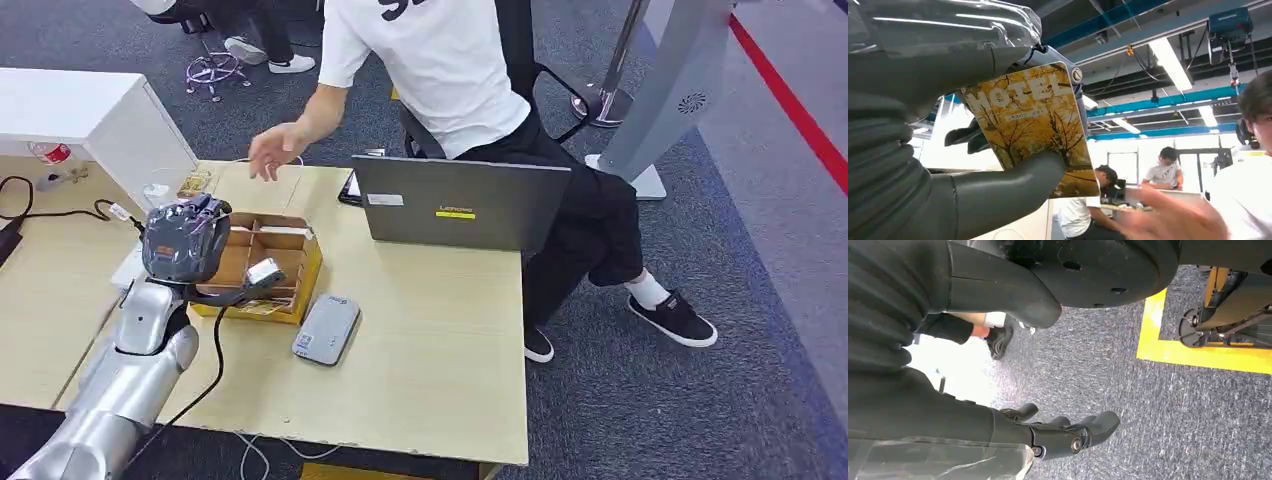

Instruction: Pass the card to the sensor for recognition and then transmit it.

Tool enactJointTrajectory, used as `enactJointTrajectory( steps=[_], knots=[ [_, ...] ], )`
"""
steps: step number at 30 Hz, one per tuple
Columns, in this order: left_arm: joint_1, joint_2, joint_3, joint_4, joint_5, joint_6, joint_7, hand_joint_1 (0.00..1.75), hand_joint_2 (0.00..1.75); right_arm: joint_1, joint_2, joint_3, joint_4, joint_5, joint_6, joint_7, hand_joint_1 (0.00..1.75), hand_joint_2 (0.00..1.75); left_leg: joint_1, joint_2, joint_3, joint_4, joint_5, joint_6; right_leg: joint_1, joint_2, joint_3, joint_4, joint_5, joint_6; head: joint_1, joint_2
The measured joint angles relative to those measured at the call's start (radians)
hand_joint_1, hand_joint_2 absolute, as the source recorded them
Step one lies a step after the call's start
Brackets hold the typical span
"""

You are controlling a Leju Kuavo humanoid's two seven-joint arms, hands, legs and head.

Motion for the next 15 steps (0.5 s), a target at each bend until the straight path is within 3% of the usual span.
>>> enactJointTrajectory(
  steps=[10,11,12,13,15],
  knots=[
    [0.009,0.000,0.018,-0.029,0.036,0.005,-0.010,1.75,1.75,0.000,0.003,-0.002,0.000,0.008,0.000,-0.002,0.00,1.75,0.000,0.000,0.000,0.000,0.000,0.000,0.000,0.000,0.000,0.000,0.000,0.000,0.000,0.000],
    [0.010,0.000,0.018,-0.029,0.038,0.005,-0.011,1.12,1.75,0.000,0.003,-0.002,0.000,0.008,0.000,-0.002,0.00,1.75,0.000,0.000,0.000,0.000,0.000,0.000,0.000,0.000,0.000,0.000,0.000,0.000,0.000,0.000],
    [0.011,0.000,0.019,-0.029,0.040,0.005,-0.017,0.09,1.75,0.000,0.003,-0.002,0.000,0.008,0.000,-0.003,0.00,1.75,0.000,0.001,0.000,0.000,0.000,0.000,0.000,0.001,-0.001,0.000,0.000,0.000,0.000,0.000],
    [0.013,0.000,0.019,-0.029,0.041,0.005,-0.019,0.00,1.75,0.000,0.003,-0.002,0.000,0.008,0.000,-0.003,0.00,1.75,0.000,0.002,0.000,0.000,0.000,0.000,0.000,0.002,-0.001,0.000,0.000,0.000,0.000,0.000],
    [0.017,0.000,0.022,-0.034,0.043,0.007,-0.019,0.00,1.75,0.000,0.003,-0.003,0.000,0.008,0.000,-0.003,0.00,1.75,0.000,0.002,0.000,0.000,0.000,0.000,0.000,0.002,-0.001,0.000,0.000,0.000,0.000,0.000]
  ],
)
